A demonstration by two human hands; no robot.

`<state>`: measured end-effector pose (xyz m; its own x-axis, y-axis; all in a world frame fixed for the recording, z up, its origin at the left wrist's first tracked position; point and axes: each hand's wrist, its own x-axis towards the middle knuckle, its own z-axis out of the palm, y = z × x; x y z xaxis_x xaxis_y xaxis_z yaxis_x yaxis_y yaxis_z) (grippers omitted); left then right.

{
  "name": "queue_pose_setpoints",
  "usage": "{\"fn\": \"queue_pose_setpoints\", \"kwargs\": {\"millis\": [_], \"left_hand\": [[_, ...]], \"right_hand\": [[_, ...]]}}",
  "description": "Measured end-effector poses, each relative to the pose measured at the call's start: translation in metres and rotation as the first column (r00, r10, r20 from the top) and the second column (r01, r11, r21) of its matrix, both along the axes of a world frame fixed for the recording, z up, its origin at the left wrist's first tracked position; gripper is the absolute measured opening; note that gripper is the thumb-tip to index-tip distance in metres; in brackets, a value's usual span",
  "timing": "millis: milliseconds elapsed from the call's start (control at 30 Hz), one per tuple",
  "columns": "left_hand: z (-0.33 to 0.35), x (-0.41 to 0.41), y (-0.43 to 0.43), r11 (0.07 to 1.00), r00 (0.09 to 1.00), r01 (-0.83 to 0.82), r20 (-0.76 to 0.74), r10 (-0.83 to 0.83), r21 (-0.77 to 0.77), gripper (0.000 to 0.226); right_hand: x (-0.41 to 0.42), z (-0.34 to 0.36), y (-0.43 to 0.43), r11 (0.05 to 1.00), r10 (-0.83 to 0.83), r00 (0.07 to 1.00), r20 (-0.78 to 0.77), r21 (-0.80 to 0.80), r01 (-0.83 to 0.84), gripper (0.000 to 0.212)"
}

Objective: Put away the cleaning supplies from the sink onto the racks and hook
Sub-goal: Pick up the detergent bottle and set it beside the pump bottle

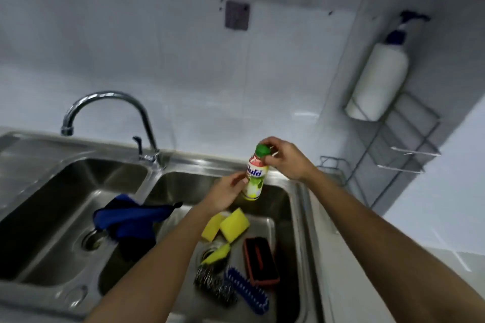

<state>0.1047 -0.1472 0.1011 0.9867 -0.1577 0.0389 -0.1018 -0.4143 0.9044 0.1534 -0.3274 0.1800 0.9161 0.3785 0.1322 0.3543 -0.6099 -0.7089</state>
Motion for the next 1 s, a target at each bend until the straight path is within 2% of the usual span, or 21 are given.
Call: {"fn": "queue_pose_setpoints", "kwargs": {"millis": [267,333,433,533,633,767,867,1000], "left_hand": [[0.136,0.062,-0.121,0.98,0.928,0.145,0.363,-0.087,-0.136,0.036],[0.158,0.068,-0.149,0.967,0.906,0.215,0.398,-0.145,-0.138,0.04],[0.179,0.076,-0.184,0.937,0.887,0.324,0.388,-0.251,-0.133,0.047],[0.186,0.081,-0.212,0.897,0.849,0.436,0.363,-0.384,-0.068,0.053],[0.185,0.086,-0.233,0.846,0.797,0.534,0.33,-0.505,0.003,0.056],[0.175,0.095,-0.25,0.862,0.806,0.442,0.312,-0.503,0.247,0.054],[0.172,0.098,-0.257,0.84,0.796,0.424,0.303,-0.524,0.339,0.055],[0.172,0.105,-0.261,0.786,0.787,0.379,0.277,-0.552,0.488,0.072]], "right_hand": [[0.017,0.176,-0.087,0.968,-0.205,0.916,0.343,-0.068,0.242,0.033],[0.019,0.204,-0.109,0.94,-0.244,0.886,0.394,-0.129,0.316,0.034],[0.023,0.235,-0.14,0.859,-0.275,0.868,0.415,-0.3,0.415,0.036],[0.024,0.251,-0.164,0.756,-0.315,0.862,0.397,-0.444,0.48,0.031],[0.024,0.252,-0.182,0.692,-0.379,0.851,0.363,-0.5,0.521,0.03],[0.027,0.234,-0.197,0.668,-0.456,0.837,0.301,-0.506,0.546,0.032],[0.032,0.22,-0.204,0.658,-0.483,0.825,0.294,-0.499,0.563,0.034],[0.038,0.207,-0.208,0.672,-0.502,0.815,0.29,-0.463,0.578,0.037]]}}
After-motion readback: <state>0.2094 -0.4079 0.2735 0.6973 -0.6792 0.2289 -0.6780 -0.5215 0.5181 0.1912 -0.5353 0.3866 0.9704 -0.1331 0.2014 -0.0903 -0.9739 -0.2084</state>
